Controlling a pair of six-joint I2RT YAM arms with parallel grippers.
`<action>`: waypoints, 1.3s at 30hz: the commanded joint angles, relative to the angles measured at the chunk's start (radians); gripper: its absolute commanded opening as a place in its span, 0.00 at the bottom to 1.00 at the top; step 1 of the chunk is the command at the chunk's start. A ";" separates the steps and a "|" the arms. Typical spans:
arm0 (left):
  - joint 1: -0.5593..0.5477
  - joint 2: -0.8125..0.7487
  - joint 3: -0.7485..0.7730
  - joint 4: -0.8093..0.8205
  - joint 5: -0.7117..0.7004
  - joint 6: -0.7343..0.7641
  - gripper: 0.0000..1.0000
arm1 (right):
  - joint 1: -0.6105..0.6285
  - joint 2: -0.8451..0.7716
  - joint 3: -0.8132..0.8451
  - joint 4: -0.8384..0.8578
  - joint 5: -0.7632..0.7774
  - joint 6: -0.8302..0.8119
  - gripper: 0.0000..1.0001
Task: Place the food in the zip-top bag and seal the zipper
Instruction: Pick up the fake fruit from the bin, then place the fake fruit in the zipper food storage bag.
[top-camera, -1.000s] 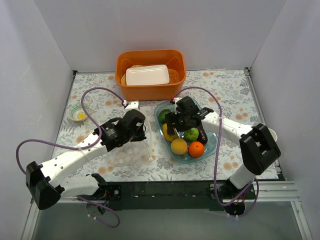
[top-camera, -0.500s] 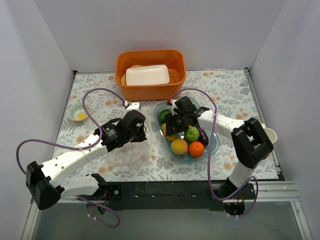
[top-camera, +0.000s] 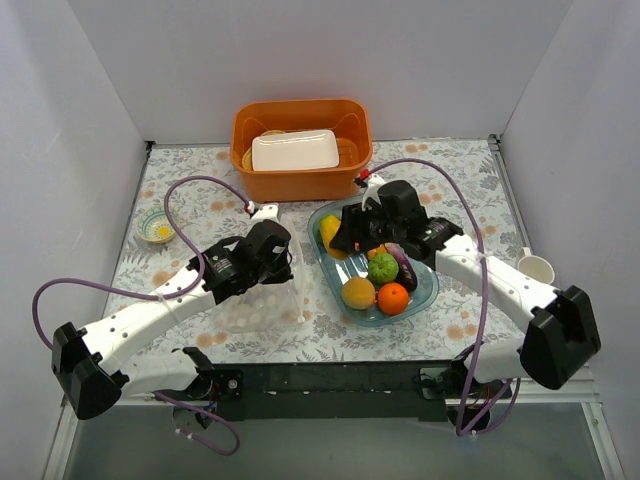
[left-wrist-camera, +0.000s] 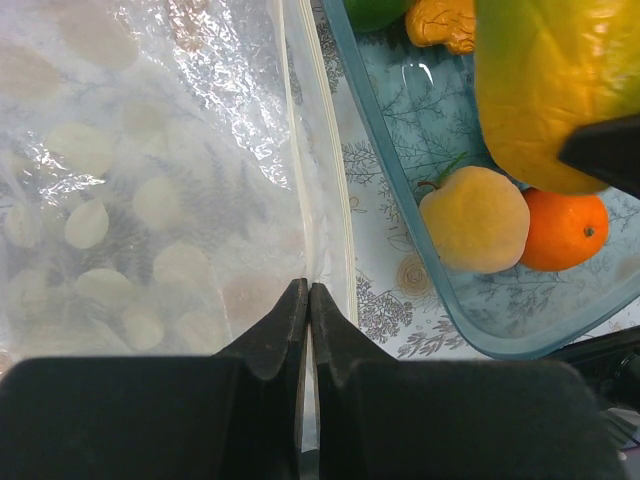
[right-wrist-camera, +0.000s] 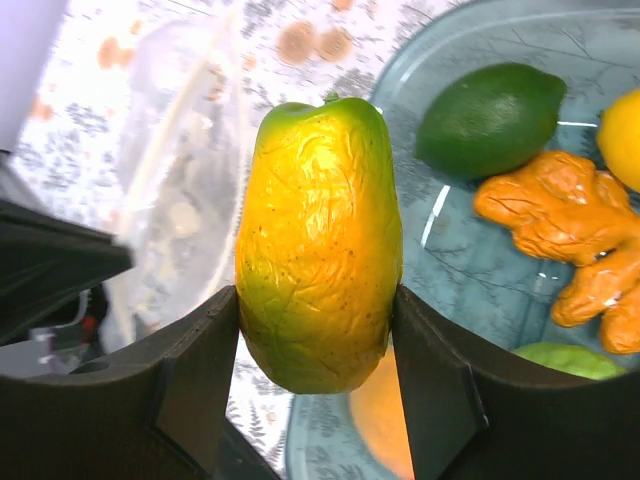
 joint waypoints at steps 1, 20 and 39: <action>0.003 -0.011 0.005 0.019 -0.026 -0.011 0.00 | 0.019 -0.063 -0.051 0.095 -0.079 0.126 0.23; 0.004 -0.001 0.038 0.035 -0.012 -0.004 0.00 | 0.168 0.050 -0.039 0.206 -0.113 0.232 0.21; 0.003 -0.010 0.071 0.033 -0.001 -0.005 0.00 | 0.225 0.127 0.072 0.104 -0.037 0.167 0.64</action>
